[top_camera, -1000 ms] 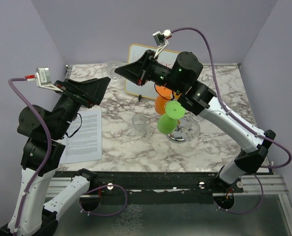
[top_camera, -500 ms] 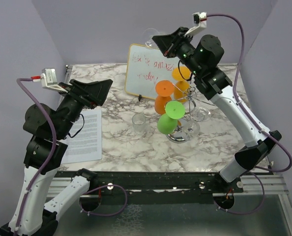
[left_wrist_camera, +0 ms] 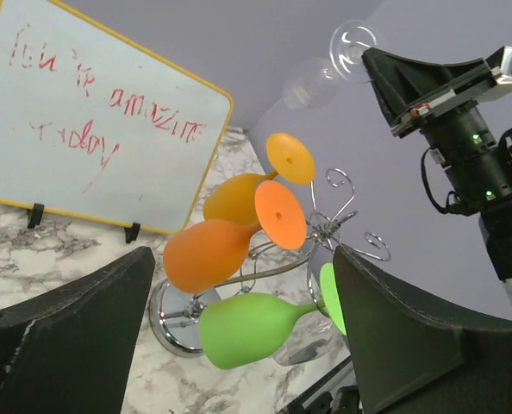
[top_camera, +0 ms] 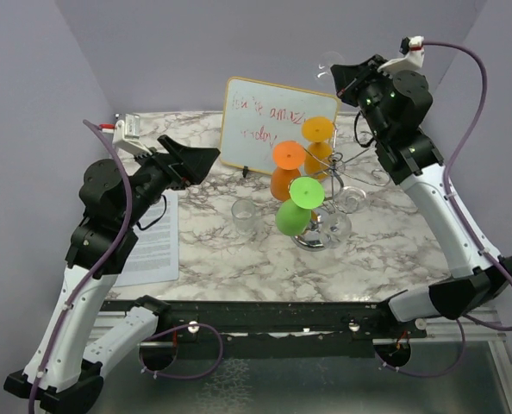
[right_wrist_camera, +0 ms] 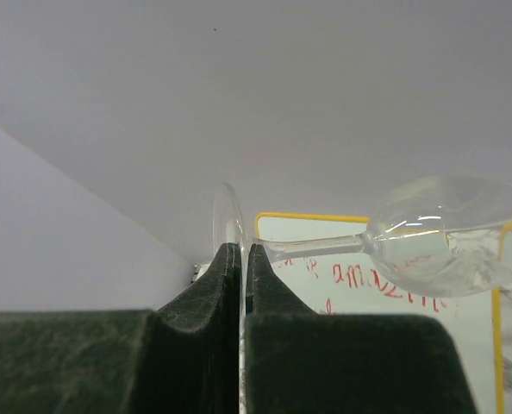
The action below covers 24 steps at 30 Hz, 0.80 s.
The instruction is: Place the wine glass upside down on the wine glass rack
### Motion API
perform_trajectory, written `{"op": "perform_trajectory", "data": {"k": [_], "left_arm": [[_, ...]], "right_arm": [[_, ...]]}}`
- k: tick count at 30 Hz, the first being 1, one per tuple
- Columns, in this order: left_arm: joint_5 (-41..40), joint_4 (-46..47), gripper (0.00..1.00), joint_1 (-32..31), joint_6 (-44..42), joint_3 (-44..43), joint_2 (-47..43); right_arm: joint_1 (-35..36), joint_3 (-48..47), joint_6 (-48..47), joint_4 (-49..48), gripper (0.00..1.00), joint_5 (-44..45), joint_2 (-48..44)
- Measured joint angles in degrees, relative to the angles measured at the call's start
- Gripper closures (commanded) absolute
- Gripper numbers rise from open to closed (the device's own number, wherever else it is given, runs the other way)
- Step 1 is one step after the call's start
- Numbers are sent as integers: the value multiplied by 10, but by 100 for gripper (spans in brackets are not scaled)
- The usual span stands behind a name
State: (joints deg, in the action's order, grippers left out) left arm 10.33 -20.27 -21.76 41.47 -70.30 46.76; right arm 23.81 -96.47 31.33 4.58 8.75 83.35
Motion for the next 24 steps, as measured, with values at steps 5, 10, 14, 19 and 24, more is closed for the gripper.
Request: {"op": "perform_trajectory", "data": {"k": [5,10,14,19,24], "left_arm": [[16,-8,15,0,0,16,7],[25,-10,15,0,1,28,8],[30,-12,15,0,3,32,8],[37,-16,15,0,8,35,8],[38,-19,15,0,9,37,8]], "right_arm": [[0,54,25,5,99,49,-56],[0,95,63,21,99,81,-97],[-2,113,99,37,99,86,-116],[-10,135,147,63,99,78,-139],[-20,135,188,86,99,61,-144]]}}
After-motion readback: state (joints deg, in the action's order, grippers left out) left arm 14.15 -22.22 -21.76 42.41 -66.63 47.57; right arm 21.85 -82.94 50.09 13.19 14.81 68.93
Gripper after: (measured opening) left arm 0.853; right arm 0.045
